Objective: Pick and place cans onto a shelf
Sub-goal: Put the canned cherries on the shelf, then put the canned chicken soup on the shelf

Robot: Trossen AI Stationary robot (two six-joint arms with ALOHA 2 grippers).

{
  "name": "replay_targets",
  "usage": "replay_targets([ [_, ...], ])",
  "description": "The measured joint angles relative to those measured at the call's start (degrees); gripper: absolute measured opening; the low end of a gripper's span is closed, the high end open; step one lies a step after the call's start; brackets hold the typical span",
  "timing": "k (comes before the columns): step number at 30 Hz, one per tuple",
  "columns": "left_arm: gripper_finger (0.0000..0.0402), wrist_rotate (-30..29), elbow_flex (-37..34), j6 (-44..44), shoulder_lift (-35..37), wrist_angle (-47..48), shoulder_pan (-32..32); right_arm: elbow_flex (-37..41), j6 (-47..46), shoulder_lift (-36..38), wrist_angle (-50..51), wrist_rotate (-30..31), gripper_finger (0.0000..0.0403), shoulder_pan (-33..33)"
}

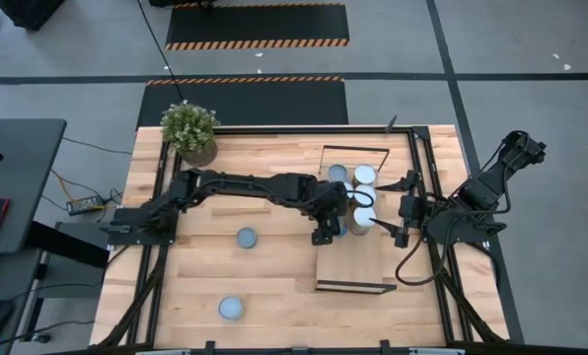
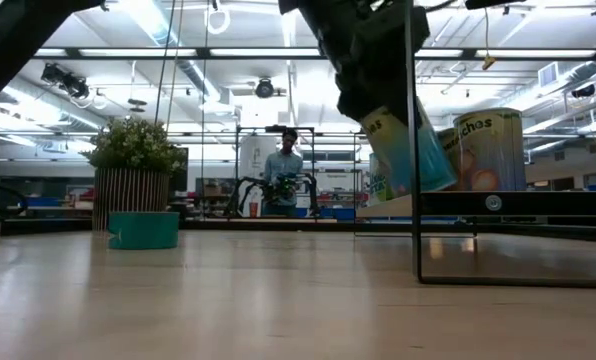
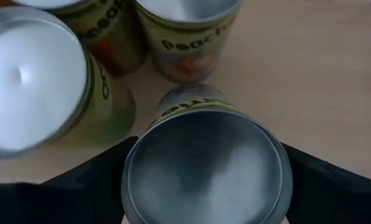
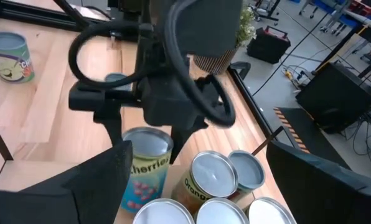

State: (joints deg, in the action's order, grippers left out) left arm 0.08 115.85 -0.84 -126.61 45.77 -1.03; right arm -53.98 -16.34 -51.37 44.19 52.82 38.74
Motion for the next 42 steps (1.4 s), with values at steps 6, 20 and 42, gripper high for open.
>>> replay_targets([
  [6, 0.0339, 0.14, -0.02, 1.99, 0.03, 0.06, 0.24, 0.00, 0.00, 0.00, 0.01, 0.00, 0.0377, 0.00],
  [20, 0.0395, -5.54, -0.02, 3.40, 0.40, -0.65, -1.22, 0.00, -0.05, 0.00, 0.04, -0.02, 0.0377, 0.00],
  [42, 0.0394, -22.06, 0.07, 1.11, 8.36, 18.04, -11.09, 0.16, -0.17, -0.09, -0.96, -0.44, 0.0377, 0.00],
])
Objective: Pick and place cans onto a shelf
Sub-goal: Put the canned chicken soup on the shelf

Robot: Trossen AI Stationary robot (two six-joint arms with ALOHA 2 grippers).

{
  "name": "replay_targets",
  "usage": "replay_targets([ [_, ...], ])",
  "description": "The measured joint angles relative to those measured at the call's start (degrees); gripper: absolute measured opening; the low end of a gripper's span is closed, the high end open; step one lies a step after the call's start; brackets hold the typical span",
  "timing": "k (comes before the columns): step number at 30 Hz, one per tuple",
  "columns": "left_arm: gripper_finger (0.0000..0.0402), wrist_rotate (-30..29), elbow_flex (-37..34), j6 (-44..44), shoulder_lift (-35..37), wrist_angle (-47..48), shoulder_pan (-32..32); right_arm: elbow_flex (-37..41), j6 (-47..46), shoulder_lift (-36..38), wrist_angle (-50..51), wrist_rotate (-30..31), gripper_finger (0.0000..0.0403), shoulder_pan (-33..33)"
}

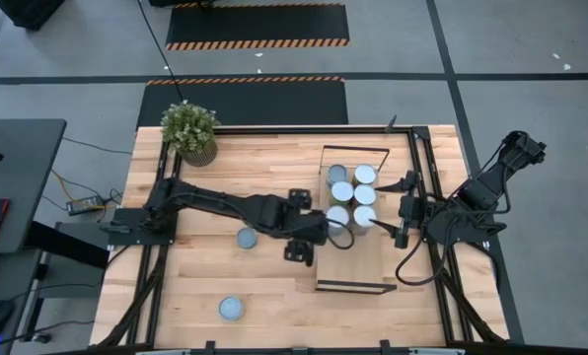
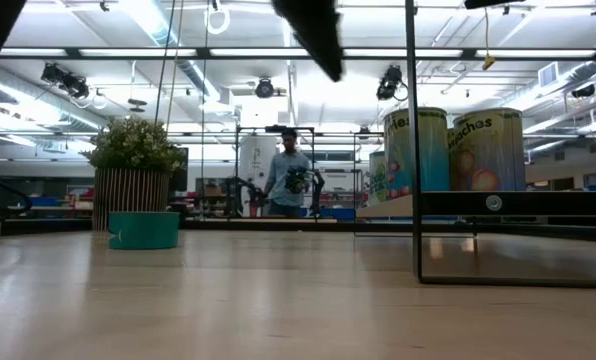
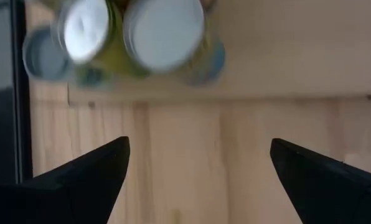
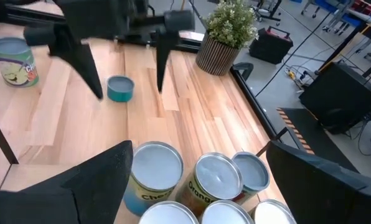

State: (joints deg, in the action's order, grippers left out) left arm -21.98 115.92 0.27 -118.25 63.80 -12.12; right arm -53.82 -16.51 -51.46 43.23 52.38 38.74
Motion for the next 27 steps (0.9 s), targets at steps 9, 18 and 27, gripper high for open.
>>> replay_targets([
  [9, 0.0378, 0.25, -1.56, -7.75, 1.28, 6.04, -4.48, 5.24, 0.60, -0.02, -5.69, -0.02, 0.0377, 0.17],
  [18, 0.0377, 11.63, -16.32, -18.67, 6.71, 4.59, -8.67, 6.07, 0.59, -0.02, -7.25, -0.02, 0.0377, 0.98],
  [27, 0.0377, 29.62, -19.85, -41.63, 12.94, 7.78, -17.80, 6.07, 0.84, -0.02, -8.74, -0.02, 0.0377, 0.96],
])
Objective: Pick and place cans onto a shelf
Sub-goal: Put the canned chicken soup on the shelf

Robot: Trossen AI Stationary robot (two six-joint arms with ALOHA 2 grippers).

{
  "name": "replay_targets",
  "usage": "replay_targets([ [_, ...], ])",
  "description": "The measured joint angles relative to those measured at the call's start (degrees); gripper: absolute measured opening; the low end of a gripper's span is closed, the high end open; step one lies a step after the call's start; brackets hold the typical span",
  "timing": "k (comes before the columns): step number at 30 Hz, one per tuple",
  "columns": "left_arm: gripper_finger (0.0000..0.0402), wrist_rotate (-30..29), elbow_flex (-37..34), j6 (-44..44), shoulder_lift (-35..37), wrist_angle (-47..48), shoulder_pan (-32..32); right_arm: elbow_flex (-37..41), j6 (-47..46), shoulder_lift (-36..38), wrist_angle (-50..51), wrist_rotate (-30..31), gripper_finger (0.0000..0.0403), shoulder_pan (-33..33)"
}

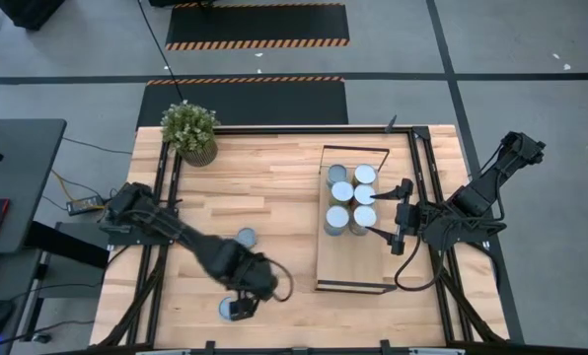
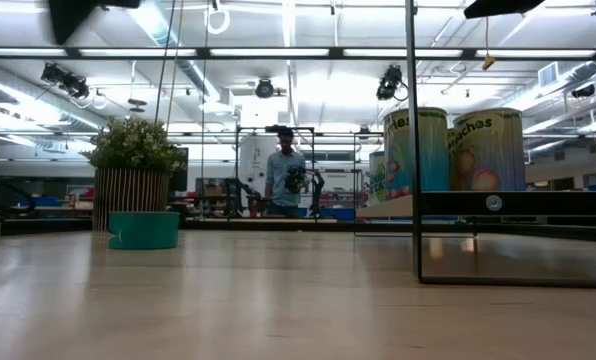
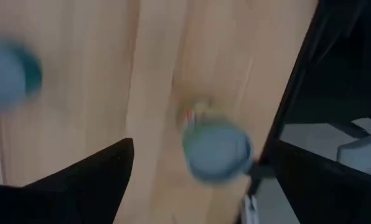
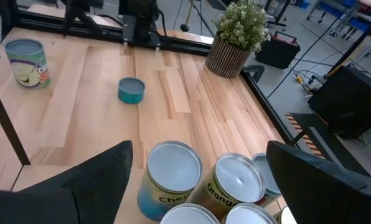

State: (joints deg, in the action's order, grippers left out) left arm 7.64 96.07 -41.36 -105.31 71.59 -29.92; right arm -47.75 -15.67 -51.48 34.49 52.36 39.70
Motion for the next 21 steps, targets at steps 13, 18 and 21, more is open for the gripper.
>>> replay_targets([
  [13, 0.0377, -3.95, -4.13, -30.26, -0.40, 5.42, -15.49, 0.00, 12.85, 0.00, -8.30, 0.02, 0.0377, -0.07],
  [18, 0.0377, 0.45, -12.03, -35.84, -0.44, -6.84, -17.14, 0.00, 16.12, 0.00, -9.41, 0.01, 0.0377, -0.10],
  [21, 0.0377, 1.21, -16.58, -36.40, -0.53, -15.27, -17.05, 0.00, 17.24, 0.00, -9.38, 0.01, 0.0377, -0.11],
])
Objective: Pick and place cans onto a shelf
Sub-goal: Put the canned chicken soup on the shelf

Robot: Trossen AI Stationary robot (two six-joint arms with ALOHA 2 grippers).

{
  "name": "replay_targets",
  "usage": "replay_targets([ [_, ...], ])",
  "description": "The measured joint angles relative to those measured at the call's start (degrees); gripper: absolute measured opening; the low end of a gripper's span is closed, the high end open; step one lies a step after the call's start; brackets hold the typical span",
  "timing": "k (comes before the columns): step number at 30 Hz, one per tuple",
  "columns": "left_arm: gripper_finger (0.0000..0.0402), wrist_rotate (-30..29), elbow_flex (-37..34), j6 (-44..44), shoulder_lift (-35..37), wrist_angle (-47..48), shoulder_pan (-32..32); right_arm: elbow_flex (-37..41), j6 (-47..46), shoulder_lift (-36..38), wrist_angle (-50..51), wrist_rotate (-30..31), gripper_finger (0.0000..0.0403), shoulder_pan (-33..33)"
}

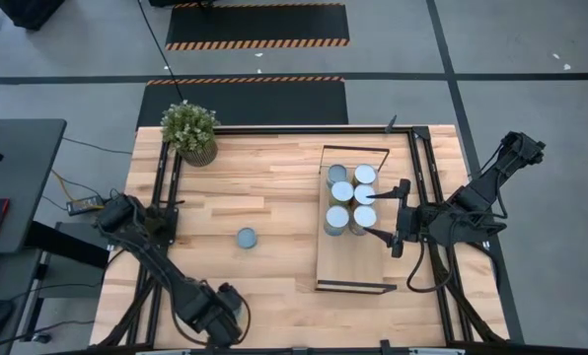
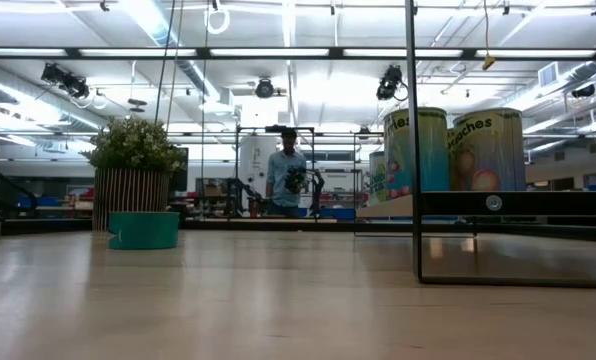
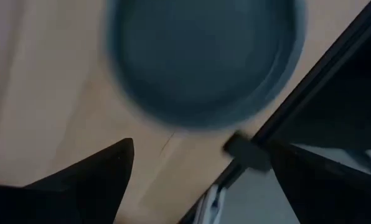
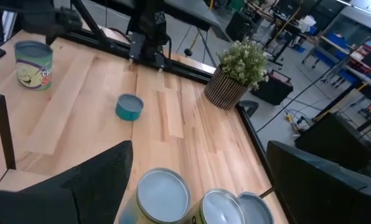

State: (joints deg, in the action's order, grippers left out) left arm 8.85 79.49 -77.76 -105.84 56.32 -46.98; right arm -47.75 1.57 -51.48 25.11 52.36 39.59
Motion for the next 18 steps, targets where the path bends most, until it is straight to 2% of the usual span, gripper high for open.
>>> replay_targets([
  [4, 0.0377, -3.52, -3.63, 1.25, 0.00, -6.70, 1.27, 0.00, 1.04, 0.00, -0.05, 0.00, 0.0377, -0.02],
  [9, 0.0377, -6.57, -5.82, 2.35, 0.00, -6.74, 3.39, 0.00, 1.22, 0.00, -0.21, 0.01, 0.0377, -0.02],
  [14, 0.0372, -6.14, -6.81, 5.03, 0.00, -9.60, 5.12, 0.00, 1.16, 0.00, -0.19, -0.01, 0.0377, -0.02],
  [18, 0.0343, -6.21, -6.81, 6.44, 0.00, -9.77, 6.32, 0.00, 1.02, 0.00, -0.21, 0.00, 0.0377, -0.02],
])
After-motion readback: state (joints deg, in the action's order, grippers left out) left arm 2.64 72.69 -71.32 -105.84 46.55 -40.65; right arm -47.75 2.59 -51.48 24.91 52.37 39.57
